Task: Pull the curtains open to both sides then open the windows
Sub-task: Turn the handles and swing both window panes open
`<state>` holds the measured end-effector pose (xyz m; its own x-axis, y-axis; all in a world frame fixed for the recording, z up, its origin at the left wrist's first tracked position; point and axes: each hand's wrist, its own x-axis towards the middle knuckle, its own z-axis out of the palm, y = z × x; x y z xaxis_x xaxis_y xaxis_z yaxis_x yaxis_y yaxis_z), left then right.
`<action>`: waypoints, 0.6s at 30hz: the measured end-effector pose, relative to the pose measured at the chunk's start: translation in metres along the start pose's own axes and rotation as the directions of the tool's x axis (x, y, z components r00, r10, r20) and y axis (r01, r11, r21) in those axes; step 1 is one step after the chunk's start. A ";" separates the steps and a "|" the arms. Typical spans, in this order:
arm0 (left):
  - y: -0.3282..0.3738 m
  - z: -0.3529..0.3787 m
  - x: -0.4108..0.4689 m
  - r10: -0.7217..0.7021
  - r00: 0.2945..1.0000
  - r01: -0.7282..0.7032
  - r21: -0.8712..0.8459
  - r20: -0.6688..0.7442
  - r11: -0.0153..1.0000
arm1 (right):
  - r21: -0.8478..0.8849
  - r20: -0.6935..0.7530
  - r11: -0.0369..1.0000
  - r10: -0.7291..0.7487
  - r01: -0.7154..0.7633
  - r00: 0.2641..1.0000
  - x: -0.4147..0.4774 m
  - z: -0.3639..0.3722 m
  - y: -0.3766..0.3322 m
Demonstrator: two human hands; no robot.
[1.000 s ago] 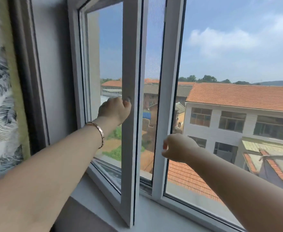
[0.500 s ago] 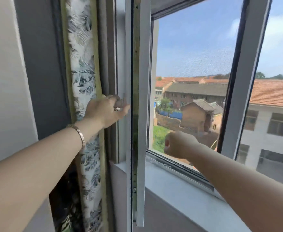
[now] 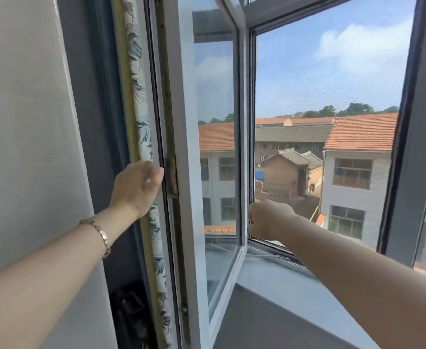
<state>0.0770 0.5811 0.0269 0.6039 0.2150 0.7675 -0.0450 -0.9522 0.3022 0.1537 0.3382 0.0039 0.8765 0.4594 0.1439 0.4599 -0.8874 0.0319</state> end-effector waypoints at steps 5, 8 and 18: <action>0.052 0.043 -0.036 0.071 0.952 -0.018 0.175 -0.298 0.984 | -0.004 -0.020 1.000 -0.014 0.014 1.000 0.020 -0.006 -0.016; 0.081 0.059 -0.024 0.003 0.951 0.067 0.219 -0.308 0.973 | 0.004 -0.021 0.999 -0.033 0.033 0.999 0.029 -0.005 -0.024; 0.025 0.055 0.003 -0.006 0.935 0.146 0.368 -0.355 0.919 | -0.046 -0.043 0.997 -0.061 0.059 0.997 0.039 -0.004 -0.019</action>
<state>0.1219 0.5458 0.0056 0.2827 0.2841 0.9161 0.3391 -0.9231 0.1816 0.1783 0.3731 0.0123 0.8397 0.5110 0.1838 0.5041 -0.8593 0.0858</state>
